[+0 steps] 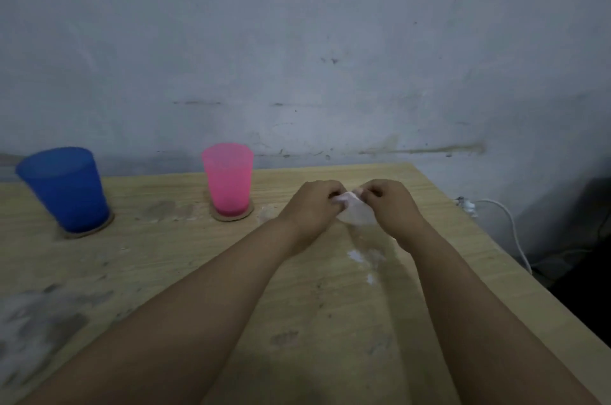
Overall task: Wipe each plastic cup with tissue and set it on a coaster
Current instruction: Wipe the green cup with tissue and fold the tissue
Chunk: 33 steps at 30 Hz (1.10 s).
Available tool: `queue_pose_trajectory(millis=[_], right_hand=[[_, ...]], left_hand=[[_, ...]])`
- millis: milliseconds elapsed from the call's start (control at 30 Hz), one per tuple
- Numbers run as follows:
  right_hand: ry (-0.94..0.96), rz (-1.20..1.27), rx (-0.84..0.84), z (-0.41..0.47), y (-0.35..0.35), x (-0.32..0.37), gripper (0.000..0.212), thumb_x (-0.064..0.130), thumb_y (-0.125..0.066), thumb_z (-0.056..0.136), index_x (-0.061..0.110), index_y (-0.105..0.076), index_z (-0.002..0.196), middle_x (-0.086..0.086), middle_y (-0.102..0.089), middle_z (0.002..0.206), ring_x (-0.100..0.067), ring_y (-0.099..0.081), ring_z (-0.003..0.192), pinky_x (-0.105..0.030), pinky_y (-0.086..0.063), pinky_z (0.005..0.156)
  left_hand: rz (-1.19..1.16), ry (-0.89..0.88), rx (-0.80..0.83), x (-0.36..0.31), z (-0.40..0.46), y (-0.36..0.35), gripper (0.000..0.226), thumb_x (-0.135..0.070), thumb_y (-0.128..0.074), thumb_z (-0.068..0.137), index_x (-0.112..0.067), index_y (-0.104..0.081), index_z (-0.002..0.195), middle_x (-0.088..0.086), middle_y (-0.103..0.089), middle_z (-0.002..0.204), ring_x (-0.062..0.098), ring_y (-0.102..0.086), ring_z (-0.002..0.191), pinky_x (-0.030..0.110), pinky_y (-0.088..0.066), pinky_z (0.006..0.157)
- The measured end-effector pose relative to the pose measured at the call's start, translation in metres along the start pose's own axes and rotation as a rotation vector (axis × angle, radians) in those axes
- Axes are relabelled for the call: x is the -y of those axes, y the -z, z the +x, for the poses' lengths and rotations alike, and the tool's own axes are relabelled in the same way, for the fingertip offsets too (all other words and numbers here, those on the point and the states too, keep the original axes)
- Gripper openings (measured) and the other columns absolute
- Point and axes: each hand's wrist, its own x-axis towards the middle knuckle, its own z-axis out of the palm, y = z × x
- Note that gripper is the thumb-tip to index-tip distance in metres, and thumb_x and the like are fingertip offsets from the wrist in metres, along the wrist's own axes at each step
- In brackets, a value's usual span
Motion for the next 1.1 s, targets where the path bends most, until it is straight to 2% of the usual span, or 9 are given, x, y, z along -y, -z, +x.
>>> queue_pose_trajectory(millis=[67, 167, 333, 467, 533, 733, 833, 900, 1100], right_hand=[[-0.037, 0.178, 0.013, -0.014, 0.005, 0.019, 0.031, 0.026, -0.051, 0.095, 0.002, -0.069, 0.087, -0.011, -0.067, 0.087, -0.023, -0.061, 0.085, -0.031, -0.045, 0.072], [-0.053, 0.455, 0.138, -0.041, 0.006, 0.052, 0.051, 0.050, -0.057, 0.082, 0.005, -0.067, 0.104, -0.013, -0.070, 0.103, -0.026, -0.067, 0.095, -0.042, -0.054, 0.084], [-0.080, 0.756, 0.266, -0.082, -0.017, 0.102, 0.035, 0.017, -0.067, 0.079, 0.001, -0.063, 0.109, -0.020, -0.068, 0.112, -0.030, -0.067, 0.096, -0.046, -0.055, 0.088], [-0.054, 0.771, 0.269, -0.117, -0.067, 0.156, 0.018, 0.005, -0.061, 0.085, -0.002, -0.065, 0.101, -0.021, -0.069, 0.105, -0.032, -0.067, 0.090, -0.045, -0.056, 0.085], [-0.033, 0.769, 0.294, -0.136, -0.095, 0.185, 0.014, 0.004, -0.061, 0.086, -0.001, -0.066, 0.098, -0.019, -0.070, 0.099, -0.030, -0.067, 0.085, -0.042, -0.056, 0.080], [-0.071, 0.741, 0.464, -0.191, -0.197, 0.261, 0.009, 0.009, -0.058, 0.087, 0.009, -0.065, 0.093, -0.016, -0.067, 0.103, -0.033, -0.064, 0.092, -0.050, -0.056, 0.083], [-0.031, 0.736, 0.573, -0.221, -0.248, 0.296, 0.015, 0.007, -0.054, 0.088, 0.010, -0.063, 0.099, -0.015, -0.067, 0.105, -0.031, -0.065, 0.092, -0.047, -0.057, 0.080], [0.005, 0.716, 0.635, -0.244, -0.280, 0.317, 0.016, 0.007, -0.053, 0.088, 0.016, -0.063, 0.098, -0.012, -0.068, 0.106, -0.033, -0.066, 0.095, -0.049, -0.056, 0.082], [0.035, 0.758, 0.687, -0.288, -0.349, 0.346, 0.020, 0.003, -0.056, 0.078, 0.015, -0.071, 0.086, -0.017, -0.070, 0.104, -0.035, -0.065, 0.092, -0.058, -0.048, 0.088]], left_hand=[[-0.077, 0.043, -0.006, -0.009, -0.016, 0.017, 0.009, -0.017, -0.060, 0.089, -0.012, -0.064, 0.083, -0.001, -0.059, 0.075, 0.012, -0.050, 0.069, 0.026, -0.036, 0.062], [-0.342, 0.163, -0.022, -0.021, -0.049, 0.047, 0.016, -0.020, -0.061, 0.090, -0.004, -0.064, 0.092, 0.013, -0.068, 0.089, 0.020, -0.061, 0.081, 0.031, -0.045, 0.073], [-0.692, 0.283, -0.228, -0.035, -0.111, 0.096, 0.017, -0.014, -0.062, 0.090, -0.005, -0.064, 0.104, 0.018, -0.069, 0.105, 0.033, -0.068, 0.096, 0.047, -0.056, 0.086], [-0.609, 0.309, -0.375, -0.025, -0.175, 0.149, 0.007, -0.017, -0.065, 0.088, -0.017, -0.065, 0.094, 0.009, -0.070, 0.099, 0.028, -0.068, 0.093, 0.045, -0.056, 0.085], [-0.572, 0.320, -0.409, -0.017, -0.209, 0.177, 0.016, -0.020, -0.065, 0.088, -0.013, -0.065, 0.102, 0.008, -0.070, 0.101, 0.026, -0.068, 0.093, 0.044, -0.057, 0.083], [-0.352, 0.310, -0.618, 0.009, -0.327, 0.265, 0.015, -0.006, -0.067, 0.085, -0.006, -0.065, 0.099, 0.005, -0.069, 0.091, 0.014, -0.065, 0.077, 0.021, -0.058, 0.064], [-0.228, 0.354, -0.701, 0.028, -0.385, 0.298, 0.013, -0.002, -0.069, 0.081, 0.004, -0.066, 0.092, 0.018, -0.068, 0.088, 0.025, -0.064, 0.076, 0.036, -0.059, 0.068], [-0.179, 0.386, -0.762, 0.041, -0.422, 0.315, 0.013, -0.006, -0.072, 0.077, -0.006, -0.067, 0.089, 0.016, -0.071, 0.089, 0.031, -0.067, 0.081, 0.045, -0.058, 0.071], [-0.113, 0.450, -0.925, 0.071, -0.503, 0.333, 0.025, -0.004, -0.068, 0.081, -0.027, -0.061, 0.083, 0.002, -0.062, 0.071, 0.016, -0.059, 0.060, 0.045, -0.057, 0.067]])
